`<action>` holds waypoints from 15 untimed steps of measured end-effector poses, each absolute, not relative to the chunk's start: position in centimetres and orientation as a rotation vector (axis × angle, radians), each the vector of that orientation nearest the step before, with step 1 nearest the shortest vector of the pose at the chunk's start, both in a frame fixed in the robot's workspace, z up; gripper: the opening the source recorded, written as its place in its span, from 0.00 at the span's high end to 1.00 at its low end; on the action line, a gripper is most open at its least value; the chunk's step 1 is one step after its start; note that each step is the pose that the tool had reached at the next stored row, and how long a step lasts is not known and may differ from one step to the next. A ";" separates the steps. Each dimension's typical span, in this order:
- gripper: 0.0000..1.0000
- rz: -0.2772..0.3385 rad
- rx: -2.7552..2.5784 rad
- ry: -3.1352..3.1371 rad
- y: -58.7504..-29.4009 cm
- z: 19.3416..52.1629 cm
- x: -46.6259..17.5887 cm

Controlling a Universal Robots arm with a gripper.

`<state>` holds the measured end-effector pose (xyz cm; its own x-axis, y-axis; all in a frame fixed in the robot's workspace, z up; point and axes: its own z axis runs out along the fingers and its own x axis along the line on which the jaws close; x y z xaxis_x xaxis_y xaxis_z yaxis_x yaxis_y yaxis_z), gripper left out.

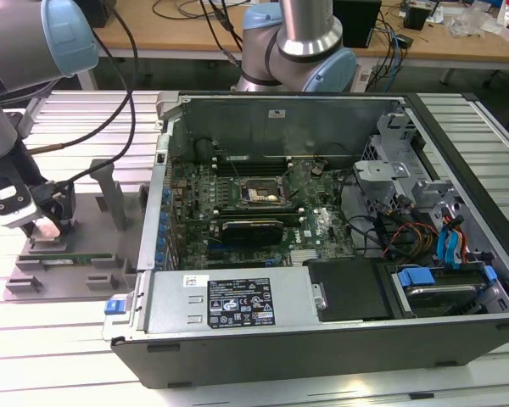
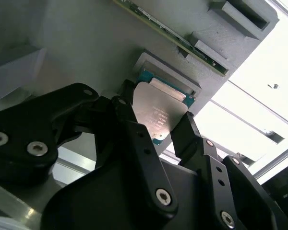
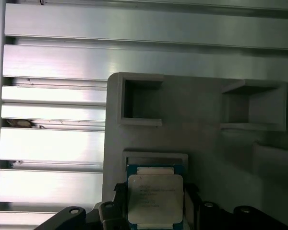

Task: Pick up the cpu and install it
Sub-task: 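Pick up the cpu and move it towards the insertion slot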

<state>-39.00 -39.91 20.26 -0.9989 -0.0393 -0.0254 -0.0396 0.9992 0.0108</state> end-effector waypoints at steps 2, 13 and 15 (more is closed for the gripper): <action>0.45 0.018 -0.061 3.116 -39.9 20.4 -39.0; 0.45 0.018 -0.061 3.116 -39.9 21.7 -39.0; 0.45 0.017 -0.061 3.116 -39.9 21.9 -39.0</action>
